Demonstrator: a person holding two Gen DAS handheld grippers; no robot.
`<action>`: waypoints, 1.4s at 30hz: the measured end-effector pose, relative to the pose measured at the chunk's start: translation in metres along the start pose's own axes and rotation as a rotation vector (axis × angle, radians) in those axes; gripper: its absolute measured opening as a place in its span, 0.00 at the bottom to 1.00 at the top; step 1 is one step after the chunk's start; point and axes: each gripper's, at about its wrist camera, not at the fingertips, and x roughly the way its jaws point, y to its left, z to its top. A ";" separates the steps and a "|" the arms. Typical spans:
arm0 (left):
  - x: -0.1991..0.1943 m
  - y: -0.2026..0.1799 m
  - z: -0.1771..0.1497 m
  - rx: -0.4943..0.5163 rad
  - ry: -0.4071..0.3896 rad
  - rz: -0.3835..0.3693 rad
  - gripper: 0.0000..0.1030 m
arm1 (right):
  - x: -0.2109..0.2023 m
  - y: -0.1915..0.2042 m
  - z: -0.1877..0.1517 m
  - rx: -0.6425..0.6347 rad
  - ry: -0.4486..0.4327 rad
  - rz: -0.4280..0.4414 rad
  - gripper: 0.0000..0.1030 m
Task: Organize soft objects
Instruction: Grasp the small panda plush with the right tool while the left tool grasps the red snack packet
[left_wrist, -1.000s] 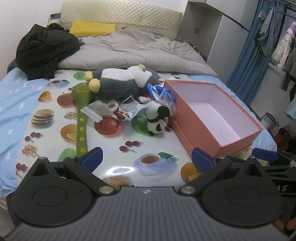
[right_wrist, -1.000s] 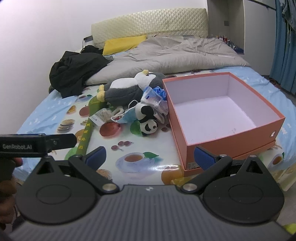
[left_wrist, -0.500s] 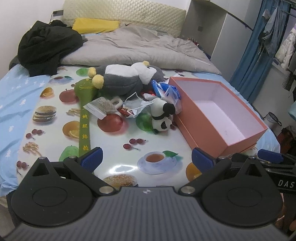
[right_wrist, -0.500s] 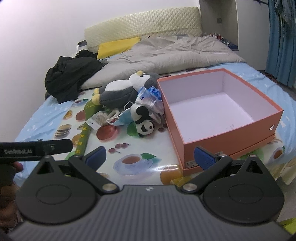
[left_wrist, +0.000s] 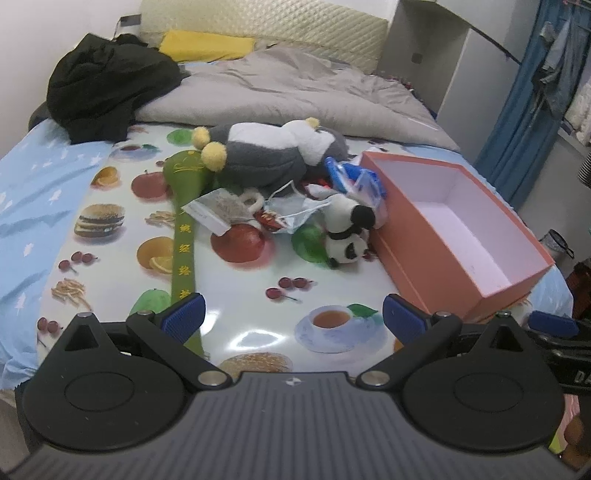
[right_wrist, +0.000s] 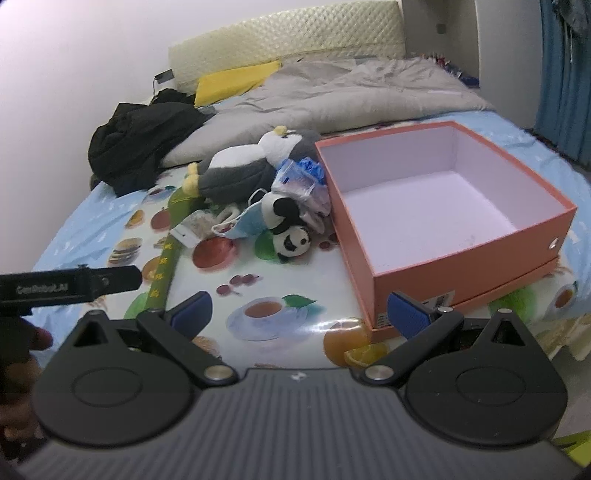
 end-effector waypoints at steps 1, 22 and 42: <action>0.003 0.004 0.001 -0.013 0.000 0.000 1.00 | 0.003 0.000 0.000 0.003 0.003 0.011 1.00; 0.116 0.069 0.055 -0.114 0.001 -0.019 0.72 | 0.119 0.030 0.020 -0.128 0.025 0.070 0.74; 0.255 0.066 0.105 -0.103 0.131 -0.153 0.59 | 0.224 0.032 0.047 -0.226 0.079 -0.023 0.74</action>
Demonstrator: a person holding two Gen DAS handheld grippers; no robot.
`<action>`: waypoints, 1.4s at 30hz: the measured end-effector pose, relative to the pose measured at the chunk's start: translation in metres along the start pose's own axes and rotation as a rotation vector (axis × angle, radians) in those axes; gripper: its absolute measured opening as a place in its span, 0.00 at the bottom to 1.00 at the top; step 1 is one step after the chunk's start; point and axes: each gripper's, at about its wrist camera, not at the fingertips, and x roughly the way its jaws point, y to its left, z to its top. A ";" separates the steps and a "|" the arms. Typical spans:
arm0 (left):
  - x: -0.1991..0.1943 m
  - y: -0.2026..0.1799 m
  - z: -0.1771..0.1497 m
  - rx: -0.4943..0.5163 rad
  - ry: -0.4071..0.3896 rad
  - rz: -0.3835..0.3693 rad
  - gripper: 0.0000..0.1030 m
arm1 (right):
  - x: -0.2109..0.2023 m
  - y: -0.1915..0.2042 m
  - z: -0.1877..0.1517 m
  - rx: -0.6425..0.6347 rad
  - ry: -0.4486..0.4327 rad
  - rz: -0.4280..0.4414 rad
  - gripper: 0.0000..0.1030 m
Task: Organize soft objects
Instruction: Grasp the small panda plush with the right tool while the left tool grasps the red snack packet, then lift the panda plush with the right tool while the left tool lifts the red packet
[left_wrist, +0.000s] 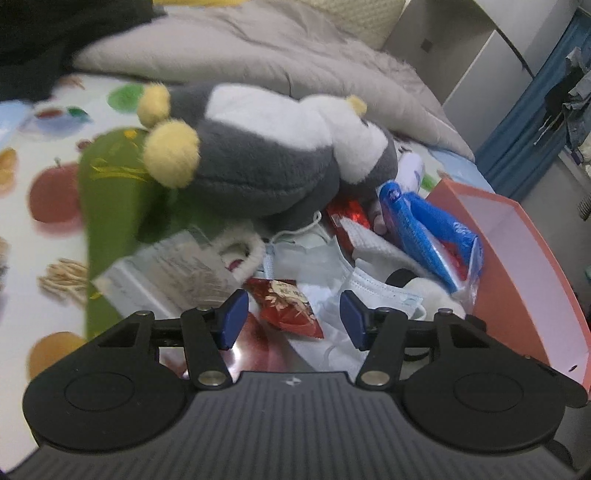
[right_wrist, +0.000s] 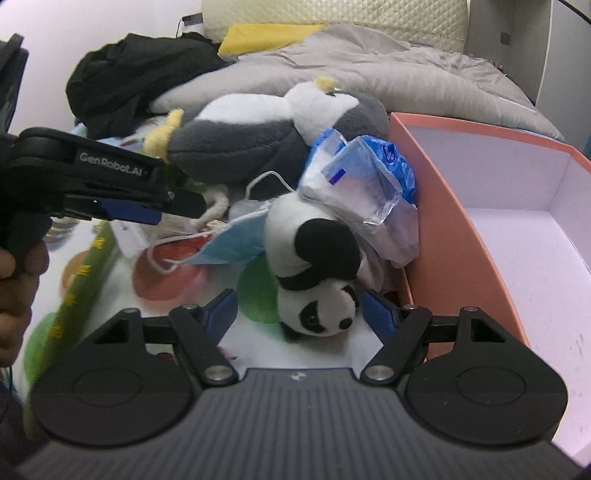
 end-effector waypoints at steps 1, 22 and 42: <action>0.006 0.000 0.001 0.000 0.010 0.006 0.59 | 0.004 0.000 0.000 -0.009 0.002 -0.004 0.73; 0.040 -0.011 -0.001 0.075 0.046 0.081 0.38 | 0.020 -0.007 -0.001 -0.021 0.022 0.008 0.56; -0.064 -0.020 -0.057 0.045 -0.065 0.079 0.38 | -0.045 -0.004 -0.036 0.070 0.072 0.043 0.54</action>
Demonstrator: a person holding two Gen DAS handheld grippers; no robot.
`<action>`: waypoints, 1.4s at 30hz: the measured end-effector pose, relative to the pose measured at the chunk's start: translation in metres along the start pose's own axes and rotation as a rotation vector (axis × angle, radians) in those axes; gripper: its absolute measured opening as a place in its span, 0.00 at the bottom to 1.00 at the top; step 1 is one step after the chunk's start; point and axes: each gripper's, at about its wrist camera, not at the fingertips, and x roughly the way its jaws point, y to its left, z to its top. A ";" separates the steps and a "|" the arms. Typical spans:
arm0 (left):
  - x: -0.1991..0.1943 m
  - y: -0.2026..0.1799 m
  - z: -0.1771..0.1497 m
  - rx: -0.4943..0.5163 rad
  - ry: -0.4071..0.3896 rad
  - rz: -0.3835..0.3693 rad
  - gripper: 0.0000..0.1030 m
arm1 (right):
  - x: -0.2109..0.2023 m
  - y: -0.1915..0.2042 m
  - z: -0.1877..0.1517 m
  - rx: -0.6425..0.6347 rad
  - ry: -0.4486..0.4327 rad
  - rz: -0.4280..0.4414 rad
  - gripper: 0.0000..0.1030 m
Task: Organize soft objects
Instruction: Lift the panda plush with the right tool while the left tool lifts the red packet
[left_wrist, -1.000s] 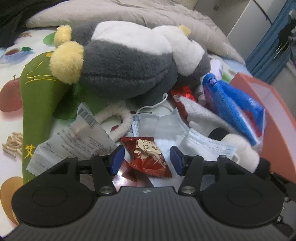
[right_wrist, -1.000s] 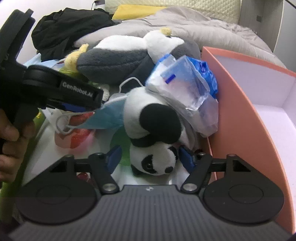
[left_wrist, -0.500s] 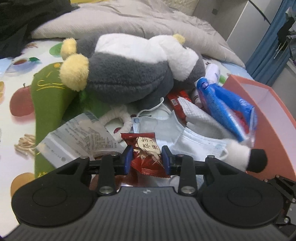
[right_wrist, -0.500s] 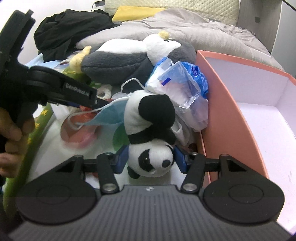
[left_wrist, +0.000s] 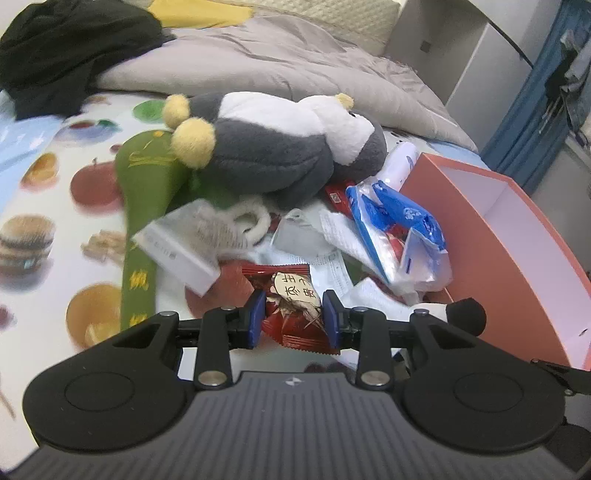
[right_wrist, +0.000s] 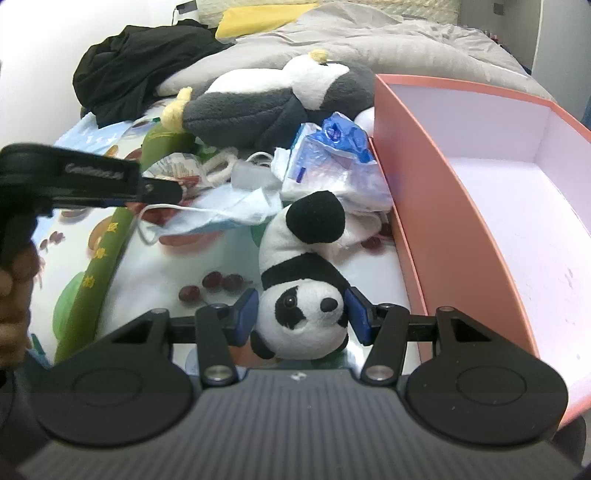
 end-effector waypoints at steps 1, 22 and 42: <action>-0.004 0.001 -0.005 -0.015 -0.005 -0.004 0.38 | -0.002 -0.002 -0.001 0.016 0.006 0.011 0.54; -0.013 0.029 -0.034 -0.159 0.044 -0.032 0.60 | -0.018 -0.010 -0.029 0.080 0.033 0.045 0.54; 0.028 0.037 -0.038 -0.069 0.138 -0.015 0.36 | -0.010 -0.019 -0.028 0.115 0.064 0.063 0.54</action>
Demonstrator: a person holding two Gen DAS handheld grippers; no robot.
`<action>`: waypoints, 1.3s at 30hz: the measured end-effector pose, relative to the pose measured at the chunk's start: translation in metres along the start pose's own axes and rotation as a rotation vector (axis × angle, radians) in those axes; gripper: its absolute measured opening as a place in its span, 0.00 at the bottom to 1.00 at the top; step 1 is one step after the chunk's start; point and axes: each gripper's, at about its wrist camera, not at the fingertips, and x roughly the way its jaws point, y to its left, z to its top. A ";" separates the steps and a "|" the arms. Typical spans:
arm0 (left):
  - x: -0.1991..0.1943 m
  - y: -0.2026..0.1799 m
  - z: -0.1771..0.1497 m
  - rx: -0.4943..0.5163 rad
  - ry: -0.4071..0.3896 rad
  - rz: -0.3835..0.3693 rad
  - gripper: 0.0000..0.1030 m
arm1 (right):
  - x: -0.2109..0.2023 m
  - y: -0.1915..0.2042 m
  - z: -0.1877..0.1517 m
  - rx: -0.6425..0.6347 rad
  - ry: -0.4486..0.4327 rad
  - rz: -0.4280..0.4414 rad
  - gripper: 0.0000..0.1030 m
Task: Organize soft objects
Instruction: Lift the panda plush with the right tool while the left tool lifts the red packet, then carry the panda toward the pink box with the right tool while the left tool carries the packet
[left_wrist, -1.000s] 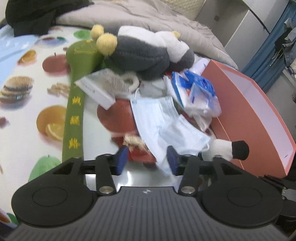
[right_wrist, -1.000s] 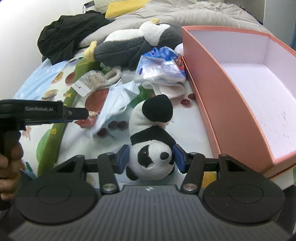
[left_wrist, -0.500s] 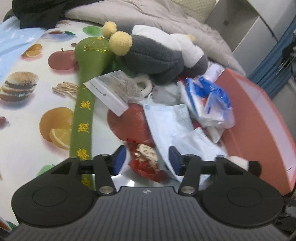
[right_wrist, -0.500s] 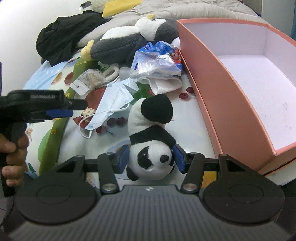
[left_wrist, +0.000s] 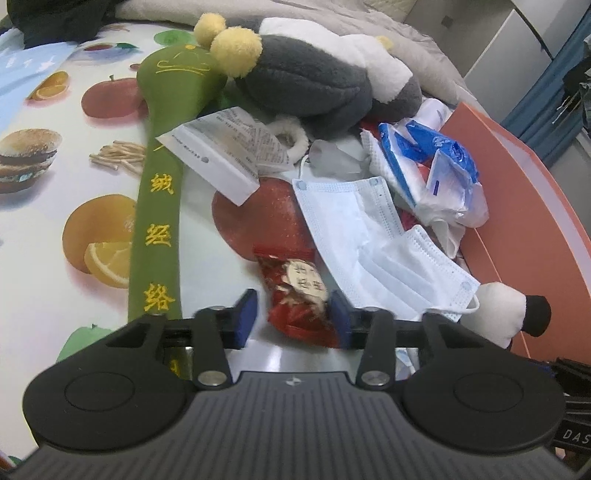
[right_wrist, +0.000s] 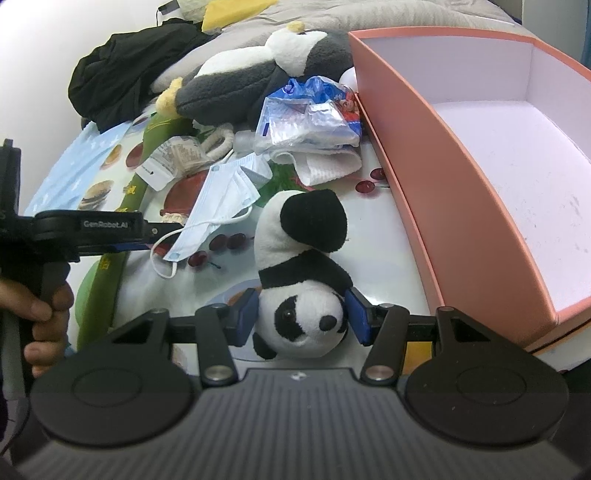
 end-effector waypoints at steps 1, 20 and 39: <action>0.000 0.000 0.000 -0.002 0.001 0.003 0.36 | -0.001 0.000 0.000 -0.003 -0.001 -0.002 0.54; -0.061 -0.024 0.024 0.019 -0.106 -0.020 0.31 | -0.042 0.007 0.041 -0.045 -0.103 0.007 0.36; -0.053 -0.034 -0.005 0.015 -0.054 -0.029 0.31 | -0.013 -0.017 -0.022 0.021 0.050 0.063 0.25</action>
